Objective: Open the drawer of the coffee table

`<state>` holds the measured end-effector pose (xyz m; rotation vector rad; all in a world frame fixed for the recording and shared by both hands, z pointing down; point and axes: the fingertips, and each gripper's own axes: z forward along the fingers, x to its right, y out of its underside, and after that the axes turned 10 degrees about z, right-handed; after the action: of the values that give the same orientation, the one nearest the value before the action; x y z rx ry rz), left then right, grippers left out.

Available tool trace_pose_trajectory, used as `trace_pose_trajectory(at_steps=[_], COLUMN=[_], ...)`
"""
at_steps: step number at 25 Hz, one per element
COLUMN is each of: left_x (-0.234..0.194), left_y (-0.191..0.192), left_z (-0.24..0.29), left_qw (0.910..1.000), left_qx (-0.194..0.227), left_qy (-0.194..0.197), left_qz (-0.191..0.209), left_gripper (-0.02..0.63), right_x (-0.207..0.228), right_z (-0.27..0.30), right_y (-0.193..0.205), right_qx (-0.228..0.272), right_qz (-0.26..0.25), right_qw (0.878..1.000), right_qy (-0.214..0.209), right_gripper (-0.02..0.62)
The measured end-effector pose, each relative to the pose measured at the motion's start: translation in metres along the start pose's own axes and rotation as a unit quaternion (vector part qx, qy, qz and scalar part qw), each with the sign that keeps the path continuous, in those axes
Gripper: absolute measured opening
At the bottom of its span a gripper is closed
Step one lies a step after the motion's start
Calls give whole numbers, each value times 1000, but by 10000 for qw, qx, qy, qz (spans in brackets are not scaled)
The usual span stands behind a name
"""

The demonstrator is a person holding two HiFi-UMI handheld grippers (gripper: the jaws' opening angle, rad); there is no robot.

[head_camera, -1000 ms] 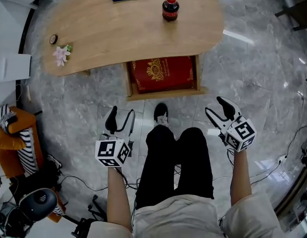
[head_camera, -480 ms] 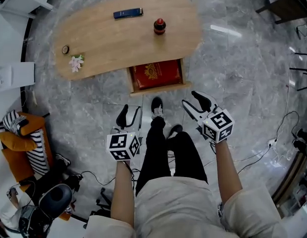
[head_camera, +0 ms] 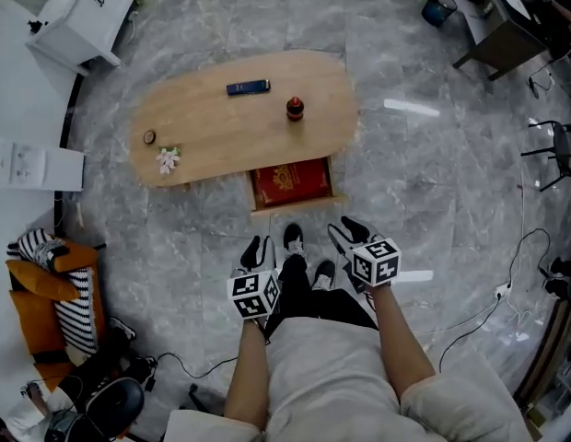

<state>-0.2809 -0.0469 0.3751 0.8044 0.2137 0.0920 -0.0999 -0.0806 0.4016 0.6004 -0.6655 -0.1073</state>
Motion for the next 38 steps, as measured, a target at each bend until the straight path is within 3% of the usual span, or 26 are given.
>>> trace_pose_trajectory(at_steps=[3,11,17,22,28,38], left_x=[20,74,97,99,91,111], left_y=[8,-2,2,-1,5,17], left_z=[-8,-42,-64,-79,-83,-80], left_qw=[9997,9968,9947,9941,9941,9934], left_qx=[-62,344,445,471,371,433], left_qy=[-140,-16,119,121,24,321], left_qz=[166,716,915,968,1015,1014], left_gripper=[63,26,11,11,11,11], right_x=[-10,-36,-47,-41,-53,-47], right_z=[-12,-52,-83,-92,-95,-111], right_y=[4,27,45,34,33,47], right_qx=[68,230,282,595,654,679], right_qz=[-161,-785,-992,-691,-909,-879], right_qw=[9998,9965,9943,9955,9936,9938], right_qy=[76,145,-282,-258,-160,-39], right_gripper=[159,61,21,15,15,15])
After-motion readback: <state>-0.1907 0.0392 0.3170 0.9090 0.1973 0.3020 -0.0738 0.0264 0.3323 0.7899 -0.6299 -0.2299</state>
